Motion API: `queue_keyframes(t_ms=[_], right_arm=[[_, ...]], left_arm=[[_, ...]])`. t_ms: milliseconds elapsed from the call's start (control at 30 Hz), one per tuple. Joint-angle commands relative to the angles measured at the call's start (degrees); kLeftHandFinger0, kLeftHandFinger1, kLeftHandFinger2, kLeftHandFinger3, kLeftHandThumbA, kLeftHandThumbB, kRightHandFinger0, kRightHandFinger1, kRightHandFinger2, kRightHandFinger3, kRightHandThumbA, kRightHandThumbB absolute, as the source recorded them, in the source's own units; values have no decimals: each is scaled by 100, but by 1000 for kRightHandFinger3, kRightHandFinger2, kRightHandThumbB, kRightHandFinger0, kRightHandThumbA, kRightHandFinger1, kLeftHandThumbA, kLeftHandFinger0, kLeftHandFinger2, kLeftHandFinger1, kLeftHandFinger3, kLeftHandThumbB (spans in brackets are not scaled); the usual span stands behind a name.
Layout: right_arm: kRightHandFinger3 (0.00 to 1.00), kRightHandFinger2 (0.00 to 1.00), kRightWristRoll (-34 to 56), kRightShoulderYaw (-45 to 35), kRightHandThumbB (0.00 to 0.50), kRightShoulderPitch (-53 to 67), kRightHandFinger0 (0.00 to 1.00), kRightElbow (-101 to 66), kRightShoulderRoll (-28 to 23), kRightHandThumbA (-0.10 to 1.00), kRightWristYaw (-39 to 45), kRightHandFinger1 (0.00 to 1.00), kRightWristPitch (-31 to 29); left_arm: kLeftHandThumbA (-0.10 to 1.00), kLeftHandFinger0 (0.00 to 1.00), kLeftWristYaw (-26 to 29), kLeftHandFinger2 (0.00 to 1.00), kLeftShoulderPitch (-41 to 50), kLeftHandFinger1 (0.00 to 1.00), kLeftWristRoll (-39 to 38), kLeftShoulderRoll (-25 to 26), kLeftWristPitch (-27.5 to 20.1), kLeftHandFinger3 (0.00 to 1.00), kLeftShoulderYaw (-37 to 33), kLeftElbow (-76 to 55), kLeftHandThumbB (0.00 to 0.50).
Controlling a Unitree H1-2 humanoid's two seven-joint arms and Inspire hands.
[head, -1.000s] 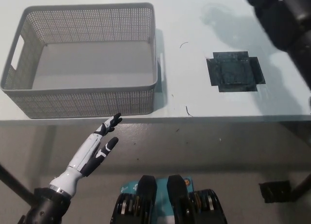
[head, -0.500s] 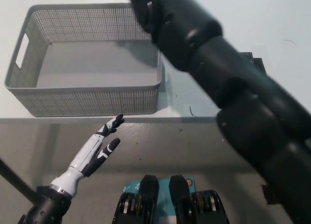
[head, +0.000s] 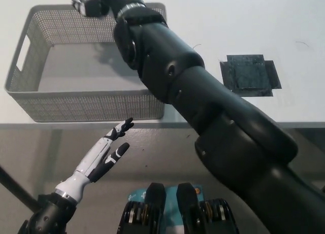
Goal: Use the right hand to pick up a power strip and put it into a container on the left side
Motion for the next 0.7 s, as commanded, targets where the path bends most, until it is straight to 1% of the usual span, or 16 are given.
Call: queue_keyframes(t_ms=[0, 33, 67, 100, 167, 233, 300, 367, 500, 567, 667], right_arm=[[1000, 1000, 392, -240, 361, -278, 1000, -1, -294, 547, 1087, 1000, -69], [1000, 1000, 400, -248, 384, -249, 1000, -5, -332, 583, 1141, 1000, -112], [1000, 1000, 399, -243, 404, -214, 1000, -12, -360, 651, 1250, 1000, -213], [1000, 1000, 398, -241, 405, -216, 1000, -15, -370, 692, 1405, 1000, -248], [1000, 1000, 423, -264, 427, -254, 1000, -32, -413, 747, 1615, 1000, -337], [1000, 1000, 477, -302, 454, -273, 1000, -58, -429, 772, 1657, 1000, -446], [1000, 1000, 456, -275, 485, -319, 1000, -86, -440, 870, 1682, 1000, -534], [1000, 1000, 459, -262, 493, -355, 1000, -102, -451, 904, 1665, 1000, -611], [1000, 1000, 365, -153, 485, -491, 1000, -127, -427, 1000, 1665, 1000, -670], [1000, 1000, 378, -161, 484, -615, 1000, -157, -430, 1000, 1677, 1000, -700], [1000, 1000, 615, -406, 469, -891, 1000, -313, -605, 1000, 1660, 1000, -907]], left_arm=[[1000, 1000, -77, 1000, -168, 1000, -26, 130, 21, 1000, 66, -163, 229], [1000, 1000, -97, 1000, -194, 1000, -17, 133, 37, 1000, 52, -158, 231], [1000, 1000, -102, 1000, -203, 1000, -2, 138, 7, 1000, 42, -142, 232], [1000, 1000, -103, 1000, -205, 1000, 5, 137, 0, 1000, 39, -143, 232], [1000, 1000, -82, 1000, -258, 1000, 69, 110, 18, 1000, 19, -125, 239], [1000, 1000, -93, 1000, -283, 1000, 53, 104, 25, 1000, 20, -117, 233], [1000, 1000, -118, 1000, -294, 1000, 35, 97, 78, 1000, 15, -131, 236], [1000, 1000, -143, 1000, -320, 1000, 36, 104, 65, 1000, 8, -118, 233], [1000, 1000, -189, 1000, -327, 1000, -22, 109, -10, 1000, 16, -94, 222], [1000, 1000, -221, 1000, -331, 1000, -42, 114, 37, 1000, 16, -109, 229], [1000, 1000, -236, 1000, -353, 1000, -66, 88, 15, 1000, 20, -15, 237]])
